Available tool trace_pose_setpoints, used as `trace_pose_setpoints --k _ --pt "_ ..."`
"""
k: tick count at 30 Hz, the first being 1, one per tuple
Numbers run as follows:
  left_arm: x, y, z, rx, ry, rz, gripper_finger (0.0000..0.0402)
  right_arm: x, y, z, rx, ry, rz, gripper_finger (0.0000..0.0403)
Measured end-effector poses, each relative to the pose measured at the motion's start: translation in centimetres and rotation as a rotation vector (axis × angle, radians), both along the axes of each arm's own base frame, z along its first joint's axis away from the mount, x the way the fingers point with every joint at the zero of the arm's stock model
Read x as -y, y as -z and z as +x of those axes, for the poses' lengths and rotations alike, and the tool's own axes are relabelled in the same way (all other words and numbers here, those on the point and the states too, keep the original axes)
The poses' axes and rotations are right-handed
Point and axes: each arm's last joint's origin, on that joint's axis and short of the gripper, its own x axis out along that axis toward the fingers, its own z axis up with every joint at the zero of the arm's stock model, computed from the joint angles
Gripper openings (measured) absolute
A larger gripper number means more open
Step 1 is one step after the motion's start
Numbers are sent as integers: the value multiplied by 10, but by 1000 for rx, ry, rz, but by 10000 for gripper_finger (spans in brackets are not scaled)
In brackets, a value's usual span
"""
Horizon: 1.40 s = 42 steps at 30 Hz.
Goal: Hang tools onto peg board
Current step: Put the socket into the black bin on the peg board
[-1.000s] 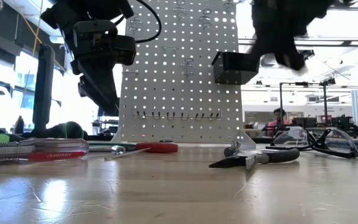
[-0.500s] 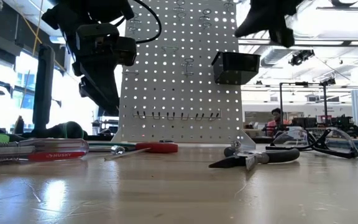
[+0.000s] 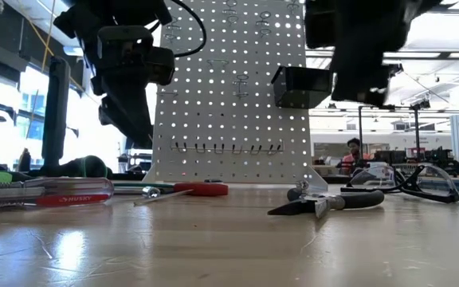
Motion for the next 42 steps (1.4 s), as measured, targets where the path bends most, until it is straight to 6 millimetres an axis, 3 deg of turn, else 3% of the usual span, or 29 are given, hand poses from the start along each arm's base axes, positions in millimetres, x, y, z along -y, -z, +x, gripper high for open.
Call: trace_pose_setpoints --k 5,11,16,22,30,42 --pt "4 0 0 0 -7 -14 167 -8 24 28 76 -22 45 131" --pt "11 0 -1 -3 -1 -26 167 -8 64 32 -121 31 17 13" --pt "14 0 -1 -5 -3 -33 167 -12 85 35 -182 33 29 2" --pt "14 0 -1 -3 -21 -45 167 -11 82 41 -124 79 49 0" --pt "14 0 -1 -4 -24 -45 167 -3 87 36 -219 97 27 0" --pt "14 0 0 2 -37 -24 167 29 88 32 -310 194 -23 0"
